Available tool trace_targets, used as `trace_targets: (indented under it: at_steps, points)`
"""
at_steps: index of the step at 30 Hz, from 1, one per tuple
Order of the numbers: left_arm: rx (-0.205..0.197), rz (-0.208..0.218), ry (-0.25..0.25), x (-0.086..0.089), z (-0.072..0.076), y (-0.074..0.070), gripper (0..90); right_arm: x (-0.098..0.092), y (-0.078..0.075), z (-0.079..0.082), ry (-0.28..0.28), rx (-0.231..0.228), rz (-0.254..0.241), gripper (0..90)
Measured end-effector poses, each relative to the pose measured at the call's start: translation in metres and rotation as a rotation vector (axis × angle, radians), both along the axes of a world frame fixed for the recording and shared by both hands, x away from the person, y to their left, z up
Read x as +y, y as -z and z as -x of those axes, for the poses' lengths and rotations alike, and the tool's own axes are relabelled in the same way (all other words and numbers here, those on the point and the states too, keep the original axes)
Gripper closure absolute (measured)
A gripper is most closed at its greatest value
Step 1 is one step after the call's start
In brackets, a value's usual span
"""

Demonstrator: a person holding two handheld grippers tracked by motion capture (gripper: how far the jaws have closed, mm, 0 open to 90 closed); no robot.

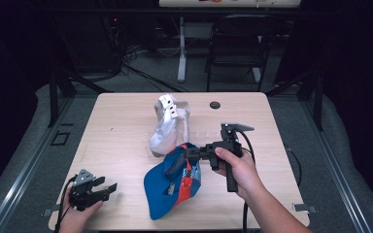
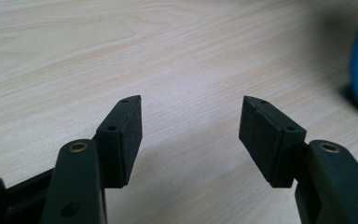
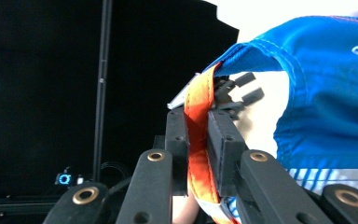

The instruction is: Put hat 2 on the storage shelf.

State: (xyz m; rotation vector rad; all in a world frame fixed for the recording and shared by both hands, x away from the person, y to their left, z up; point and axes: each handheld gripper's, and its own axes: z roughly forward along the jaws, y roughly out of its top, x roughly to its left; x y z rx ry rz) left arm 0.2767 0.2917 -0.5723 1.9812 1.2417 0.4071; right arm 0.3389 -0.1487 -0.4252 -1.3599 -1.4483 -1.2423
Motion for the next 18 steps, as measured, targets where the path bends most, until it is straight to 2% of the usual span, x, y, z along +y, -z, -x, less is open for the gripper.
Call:
trace_targets:
  at_steps: [1,2,6,11,18]
  points:
    - [-0.002,0.000,-0.001,0.000,0.000,0.000,39.9,-0.001,-0.008,0.000,0.007,-0.011,-0.006,79.5]
    - [-0.002,0.001,-0.001,0.001,0.000,0.000,39.9,-0.004,-0.012,0.000,-0.002,-0.022,-0.004,79.5]
    - [-0.003,0.001,-0.002,0.001,0.000,0.000,39.9,-0.012,-0.023,0.000,0.022,-0.029,0.013,79.7]
    - [0.001,-0.001,0.001,0.001,-0.001,-0.001,39.9,-0.037,-0.042,0.000,0.087,-0.055,0.062,79.8]
    - [0.002,-0.007,0.005,-0.001,-0.002,0.000,39.9,-0.063,-0.057,-0.004,0.156,-0.069,0.114,79.9]
